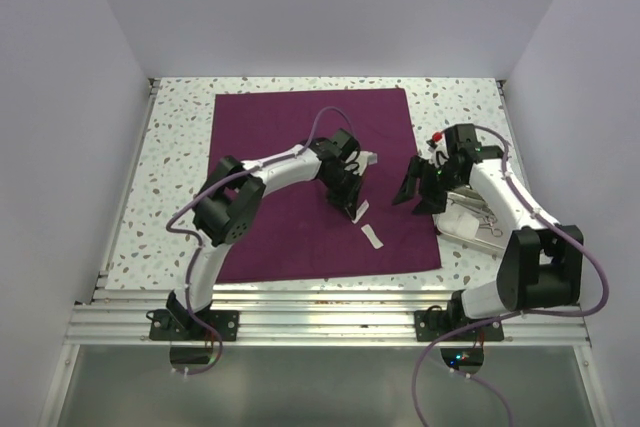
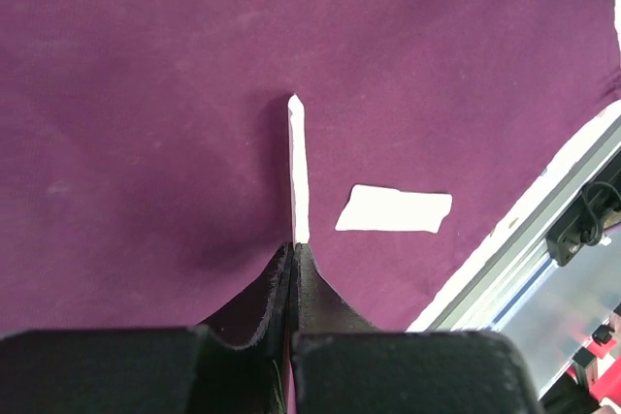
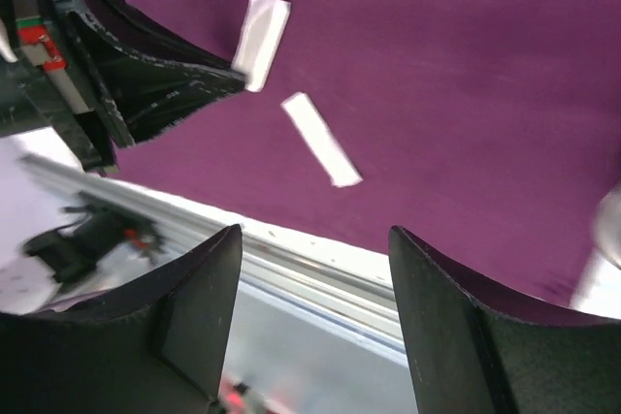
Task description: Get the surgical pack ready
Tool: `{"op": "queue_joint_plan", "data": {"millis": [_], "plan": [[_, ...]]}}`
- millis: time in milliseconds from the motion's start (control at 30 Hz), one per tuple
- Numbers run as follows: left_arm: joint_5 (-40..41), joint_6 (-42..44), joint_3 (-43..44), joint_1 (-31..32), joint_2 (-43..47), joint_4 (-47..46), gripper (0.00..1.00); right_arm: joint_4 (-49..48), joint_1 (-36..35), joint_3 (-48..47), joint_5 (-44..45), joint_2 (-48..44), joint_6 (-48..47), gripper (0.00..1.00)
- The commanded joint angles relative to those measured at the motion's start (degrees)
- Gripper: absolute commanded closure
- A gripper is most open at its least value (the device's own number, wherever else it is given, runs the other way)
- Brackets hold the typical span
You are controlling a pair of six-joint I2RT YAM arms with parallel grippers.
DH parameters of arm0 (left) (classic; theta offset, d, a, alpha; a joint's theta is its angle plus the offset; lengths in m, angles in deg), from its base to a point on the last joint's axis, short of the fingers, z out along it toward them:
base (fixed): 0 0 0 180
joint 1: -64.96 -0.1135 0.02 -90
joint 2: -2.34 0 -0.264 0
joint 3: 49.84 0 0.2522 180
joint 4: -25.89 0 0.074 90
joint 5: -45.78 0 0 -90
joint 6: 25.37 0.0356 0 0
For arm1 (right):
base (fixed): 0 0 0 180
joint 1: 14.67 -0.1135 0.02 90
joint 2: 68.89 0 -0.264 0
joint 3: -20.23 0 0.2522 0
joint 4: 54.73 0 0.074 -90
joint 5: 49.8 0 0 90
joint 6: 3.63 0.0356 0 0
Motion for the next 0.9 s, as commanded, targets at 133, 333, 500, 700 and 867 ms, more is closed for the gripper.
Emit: {"op": "queue_joint_plan", "data": {"millis": [133, 333, 500, 700, 867], "plan": [[-8.2, 1.0, 1.8, -3.6, 8.0, 0.3, 1.00, -21.4, -2.9, 9.0, -14.9, 2.2, 16.0, 0.35], [-20.9, -4.2, -4.7, -6.2, 12.7, -10.8, 1.00, -31.3, -4.9, 12.0, -16.1, 1.6, 23.4, 0.35], [-27.3, -6.2, -8.4, -6.3, 14.7, -16.9, 1.00, -37.2, -4.9, 13.3, -17.4, -0.3, 27.1, 0.37], [-32.1, -7.0, -9.2, -6.4, 14.7, -19.2, 1.00, -43.5, -4.9, 13.6, -17.3, -2.8, 30.0, 0.39], [-33.0, -7.4, -9.9, -6.9, 15.1, -20.6, 1.00, -45.1, -5.0, 13.2, -18.6, -3.5, 30.4, 0.43]]}}
